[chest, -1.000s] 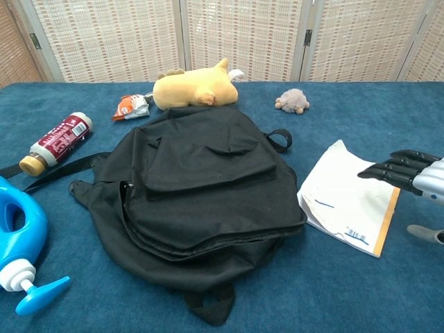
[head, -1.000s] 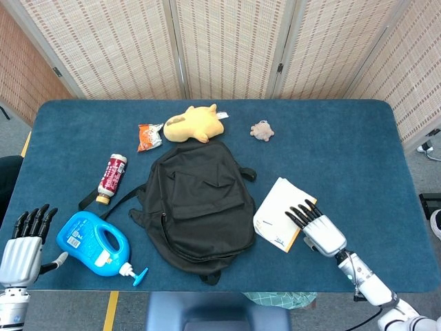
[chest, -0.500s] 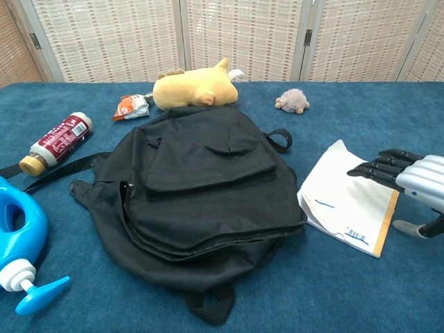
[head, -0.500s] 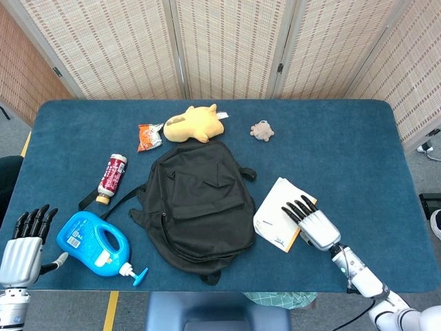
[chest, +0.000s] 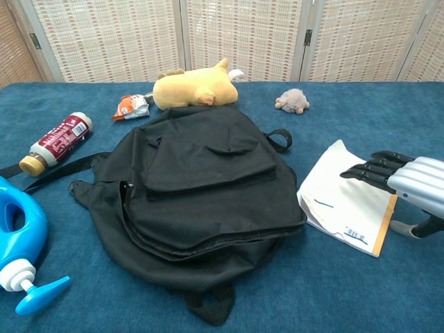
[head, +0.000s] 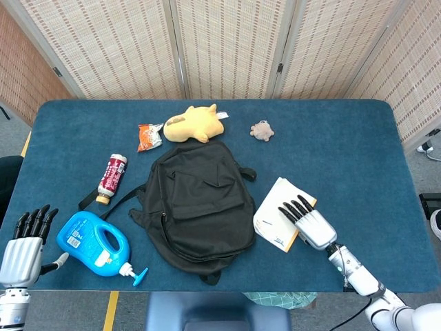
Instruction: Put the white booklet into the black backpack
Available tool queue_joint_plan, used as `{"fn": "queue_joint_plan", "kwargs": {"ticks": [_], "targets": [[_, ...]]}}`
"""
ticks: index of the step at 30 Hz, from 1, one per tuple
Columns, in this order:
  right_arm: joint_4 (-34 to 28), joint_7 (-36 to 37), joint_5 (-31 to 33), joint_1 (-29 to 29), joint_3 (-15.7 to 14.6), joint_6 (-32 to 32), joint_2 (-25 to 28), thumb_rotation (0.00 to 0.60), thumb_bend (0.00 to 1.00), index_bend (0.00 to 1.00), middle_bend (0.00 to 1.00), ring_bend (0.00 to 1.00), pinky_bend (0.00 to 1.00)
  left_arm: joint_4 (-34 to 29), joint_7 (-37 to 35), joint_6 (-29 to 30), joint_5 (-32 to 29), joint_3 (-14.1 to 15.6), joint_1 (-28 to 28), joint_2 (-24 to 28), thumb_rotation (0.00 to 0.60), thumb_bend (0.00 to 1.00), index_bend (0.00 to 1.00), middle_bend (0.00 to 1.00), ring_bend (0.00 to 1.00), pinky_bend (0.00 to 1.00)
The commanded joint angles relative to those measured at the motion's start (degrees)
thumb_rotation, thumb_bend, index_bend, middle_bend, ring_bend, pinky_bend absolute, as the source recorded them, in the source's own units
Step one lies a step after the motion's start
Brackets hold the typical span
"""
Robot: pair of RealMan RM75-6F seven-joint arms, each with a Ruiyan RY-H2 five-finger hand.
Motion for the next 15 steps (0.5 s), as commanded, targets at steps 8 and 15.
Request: {"fn": "queue_joint_plan", "kwargs": {"ticks": [8, 15], "targets": [[-0.7, -0.3, 0.4, 0.7, 0.6, 0.5, 0.0, 0.600, 0.40, 0.10, 0.14, 0.12, 0.02, 0.4, -0.5, 0.0, 0.0, 0.0, 0.1, -0.1, 0.600, 0.23, 0.13, 0.06, 0.03, 0.00], [-0.9, -0.1, 0.8, 1.5, 1.6, 1.3, -0.2, 0.600, 0.42, 0.12, 0.16, 0.14, 0.04, 0.7, -0.8, 0.0, -0.1, 0.0, 0.1, -0.2, 0.600, 0.22, 0.13, 0.06, 0.03, 0.00]]}}
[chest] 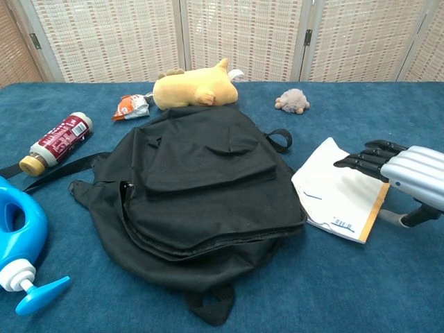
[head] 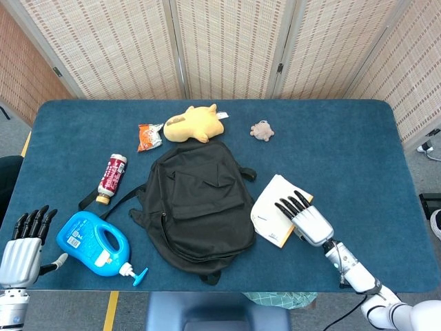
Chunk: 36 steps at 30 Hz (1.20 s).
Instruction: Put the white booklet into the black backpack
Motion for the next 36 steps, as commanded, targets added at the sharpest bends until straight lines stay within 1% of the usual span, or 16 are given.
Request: {"fn": "queue_joint_plan", "kwargs": {"ticks": [1, 11, 21, 24, 26, 28, 30, 36], "targets": [[0.2, 0.0, 0.2, 0.2, 0.5, 0.5, -0.3, 0.600, 0.43, 0.13, 0.16, 0.15, 0.05, 0.1, -0.1, 0.0, 0.0, 0.0, 0.0, 0.0, 0.600, 0.22, 0.13, 0.06, 0.03, 0.00], [-0.6, 0.1, 0.6, 2.0, 2.2, 1.6, -1.0, 0.600, 0.49, 0.15, 0.18, 0.17, 0.08, 0.0, -0.2, -0.1, 0.0, -0.2, -0.2, 0.1, 0.600, 0.23, 0.13, 0.06, 0.03, 0.00], [-2.9, -0.2, 0.8, 3.8, 2.9, 1.3, -1.6, 0.600, 0.49, 0.15, 0.18, 0.17, 0.08, 0.0, -0.2, -0.4, -0.1, -0.2, -0.3, 0.1, 0.600, 0.22, 0.13, 0.06, 0.03, 0.00], [-3.3, 0.2, 1.0, 3.6, 2.9, 1.6, -1.4, 0.600, 0.49, 0.16, 0.16, 0.16, 0.08, 0.0, -0.1, -0.5, -0.2, -0.2, -0.3, 0.1, 0.600, 0.22, 0.13, 0.06, 0.03, 0.00], [-3.5, 0.5, 1.2, 3.5, 3.0, 1.9, -1.3, 0.600, 0.49, 0.18, 0.15, 0.16, 0.08, 0.0, 0.0, -0.6, -0.3, -0.2, -0.4, 0.1, 0.600, 0.22, 0.13, 0.06, 0.03, 0.00], [-3.4, 0.7, 1.4, 3.3, 3.2, 2.3, -1.5, 0.600, 0.50, 0.25, 0.14, 0.16, 0.08, 0.0, 0.1, -0.8, -0.3, -0.2, -0.5, 0.0, 0.600, 0.22, 0.13, 0.06, 0.03, 0.00], [-3.2, 0.9, 1.5, 3.2, 3.3, 2.8, -1.8, 0.600, 0.50, 0.29, 0.14, 0.16, 0.08, 0.0, 0.2, -0.9, -0.3, -0.2, -0.6, -0.1, 0.600, 0.22, 0.13, 0.06, 0.03, 0.00], [-2.6, 1.1, 1.6, 3.1, 3.5, 3.8, -2.4, 0.600, 0.50, 0.36, 0.16, 0.16, 0.09, 0.0, 0.2, -0.9, -0.4, -0.3, -0.6, -0.1, 0.600, 0.22, 0.13, 0.06, 0.03, 0.00]]}}
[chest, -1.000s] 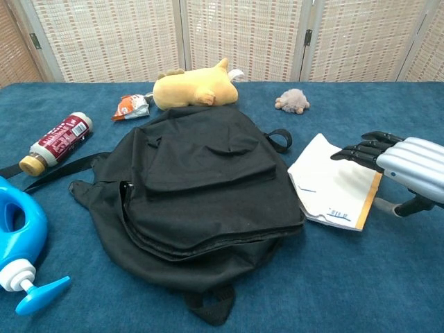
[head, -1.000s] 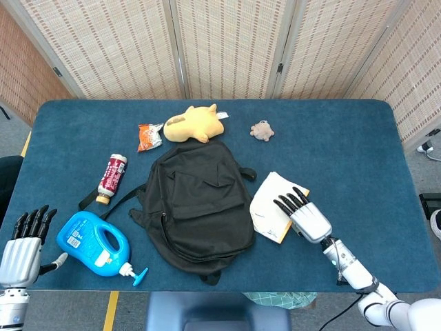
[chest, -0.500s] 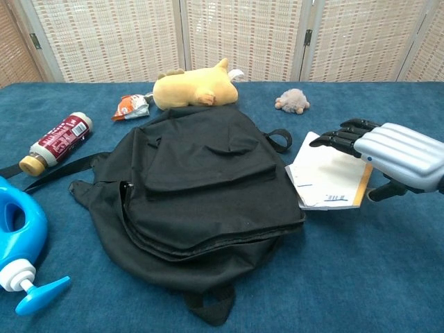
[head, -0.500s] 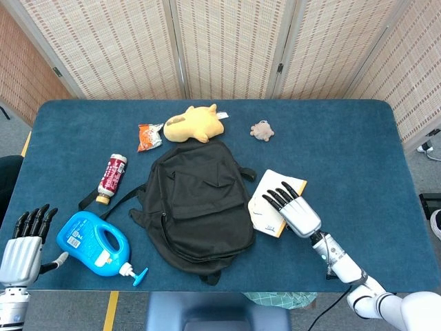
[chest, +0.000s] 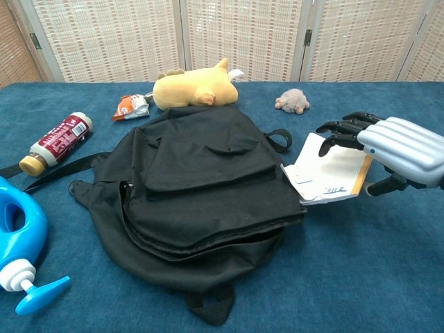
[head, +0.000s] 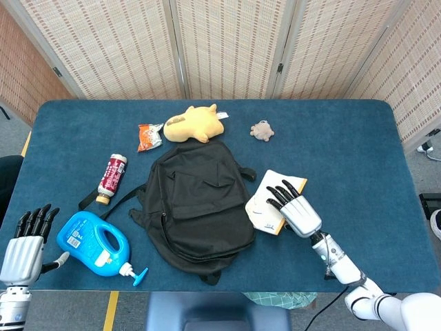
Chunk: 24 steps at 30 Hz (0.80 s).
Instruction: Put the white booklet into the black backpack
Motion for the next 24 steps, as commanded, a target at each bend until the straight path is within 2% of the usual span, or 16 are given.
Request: {"fn": "queue_joint_plan", "kwargs": {"ticks": [1, 12, 18, 24], "targets": [[0.2, 0.1, -0.1, 0.0, 0.1, 0.5, -0.2, 0.600, 0.50, 0.38, 0.17, 0.16, 0.09, 0.0, 0.0, -0.1, -0.1, 0.0, 0.0, 0.0, 0.600, 0.22, 0.13, 0.06, 0.03, 0.00], [1.2, -0.5, 0.3, -0.6, 0.1, 1.4, -0.9, 0.600, 0.46, 0.56, 0.29, 0.21, 0.14, 0.1, 0.1, -0.2, 0.0, 0.1, -0.1, -0.1, 0.600, 0.22, 0.13, 0.06, 0.03, 0.00], [1.5, -2.8, 0.7, -1.0, -0.6, -0.1, -0.8, 0.600, 0.46, 0.65, 0.33, 0.23, 0.15, 0.1, 0.3, -0.6, 0.3, 0.0, -0.5, 0.1, 0.600, 0.22, 0.13, 0.06, 0.03, 0.00], [2.7, -3.8, 0.5, -1.7, -0.6, 1.6, -0.8, 0.600, 0.46, 0.72, 0.36, 0.25, 0.17, 0.0, 0.3, -0.6, 1.2, 0.0, -1.0, 0.7, 0.600, 0.22, 0.13, 0.06, 0.03, 0.00]]}}
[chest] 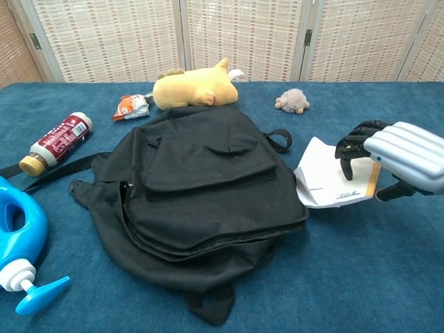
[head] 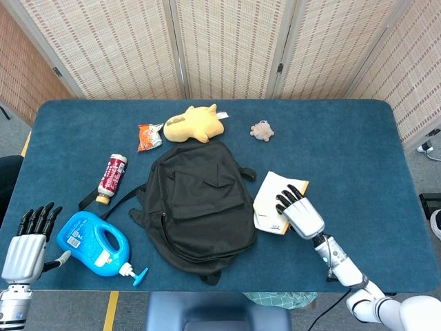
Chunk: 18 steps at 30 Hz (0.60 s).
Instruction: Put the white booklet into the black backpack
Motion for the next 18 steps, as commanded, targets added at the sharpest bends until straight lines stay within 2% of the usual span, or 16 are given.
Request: {"fn": "queue_joint_plan", "kwargs": {"ticks": [1, 6, 10, 18], "targets": [[0.7, -0.1, -0.1, -0.8, 0.1, 1.6, 0.0, 0.600, 0.46, 0.75, 0.37, 0.26, 0.18, 0.0, -0.1, -0.1, 0.4, 0.0, -0.3, 0.3, 0.600, 0.22, 0.13, 0.06, 0.03, 0.00], [2.7, -0.8, -0.9, -2.4, 0.5, 7.4, 0.5, 0.600, 0.46, 0.81, 0.40, 0.30, 0.19, 0.0, -0.6, -1.0, 1.4, -0.1, -1.3, 1.1, 0.600, 0.22, 0.13, 0.06, 0.03, 0.00], [3.6, -0.4, -1.4, -3.4, 2.1, 13.8, 1.5, 0.600, 0.46, 0.84, 0.42, 0.31, 0.19, 0.0, -0.9, -3.1, 2.1, -0.5, -3.1, 2.0, 0.600, 0.23, 0.13, 0.06, 0.03, 0.00], [0.8, -1.6, -2.4, -3.3, 5.8, 23.8, 5.9, 0.600, 0.46, 0.87, 0.45, 0.35, 0.20, -0.8, -4.5, -10.3, 5.0, -0.9, -9.0, 4.6, 0.600, 0.22, 0.13, 0.06, 0.03, 0.00]]}}
